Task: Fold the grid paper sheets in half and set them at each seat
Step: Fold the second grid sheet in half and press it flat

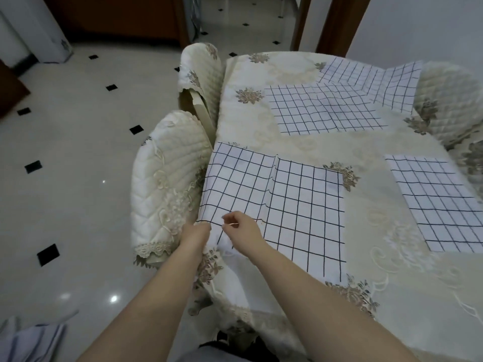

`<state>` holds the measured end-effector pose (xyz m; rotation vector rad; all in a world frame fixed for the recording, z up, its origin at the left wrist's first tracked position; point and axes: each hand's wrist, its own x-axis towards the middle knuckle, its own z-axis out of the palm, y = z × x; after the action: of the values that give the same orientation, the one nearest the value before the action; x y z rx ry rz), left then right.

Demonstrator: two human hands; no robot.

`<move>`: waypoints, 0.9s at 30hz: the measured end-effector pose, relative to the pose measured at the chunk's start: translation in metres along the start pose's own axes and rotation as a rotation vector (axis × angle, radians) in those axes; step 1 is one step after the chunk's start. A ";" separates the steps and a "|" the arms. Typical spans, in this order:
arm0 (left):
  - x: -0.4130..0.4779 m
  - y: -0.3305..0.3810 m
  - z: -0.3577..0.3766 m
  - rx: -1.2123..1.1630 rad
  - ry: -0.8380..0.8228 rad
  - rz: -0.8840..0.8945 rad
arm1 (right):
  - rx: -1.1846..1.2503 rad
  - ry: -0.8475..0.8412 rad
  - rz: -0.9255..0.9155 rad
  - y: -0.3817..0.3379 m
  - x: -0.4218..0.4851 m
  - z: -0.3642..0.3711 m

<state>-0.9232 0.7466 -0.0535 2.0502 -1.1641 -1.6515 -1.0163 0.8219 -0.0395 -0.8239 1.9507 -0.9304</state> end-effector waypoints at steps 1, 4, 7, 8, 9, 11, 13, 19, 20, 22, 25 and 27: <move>0.000 0.001 0.002 -0.026 -0.003 -0.043 | -0.022 -0.043 0.004 -0.004 0.005 0.007; 0.001 0.000 0.005 -0.065 -0.015 -0.070 | -0.069 -0.130 0.036 -0.007 0.015 0.024; 0.004 -0.005 0.008 -0.025 -0.031 0.000 | -0.092 -0.159 0.068 -0.005 0.021 0.032; 0.005 -0.006 0.009 -0.021 -0.023 0.024 | -0.090 -0.153 0.077 -0.004 0.022 0.032; 0.004 -0.005 0.010 -0.030 -0.014 0.049 | -0.083 -0.146 0.089 -0.003 0.024 0.032; 0.003 -0.005 0.013 -0.084 0.020 0.091 | -0.058 -0.136 0.115 -0.003 0.026 0.030; 0.000 -0.004 0.016 -0.183 0.044 0.116 | -0.019 -0.138 0.122 -0.002 0.029 0.028; -0.024 0.013 0.023 -0.491 -0.085 0.208 | 0.169 -0.048 0.110 -0.003 0.033 0.016; -0.027 0.016 0.024 -0.520 -0.101 0.219 | 0.199 -0.024 0.110 -0.004 0.034 0.013; -0.034 0.022 0.027 -0.553 -0.145 0.239 | 0.228 0.031 0.097 -0.005 0.034 0.005; -0.039 0.028 0.034 -0.602 -0.199 0.237 | 0.198 0.137 0.060 -0.007 0.034 -0.008; -0.040 0.031 0.041 -0.632 -0.235 0.226 | 0.201 0.227 0.046 -0.009 0.034 -0.020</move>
<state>-0.9744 0.7664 -0.0184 1.3197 -0.7568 -1.8678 -1.0474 0.7963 -0.0373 -0.5762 2.0159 -1.2134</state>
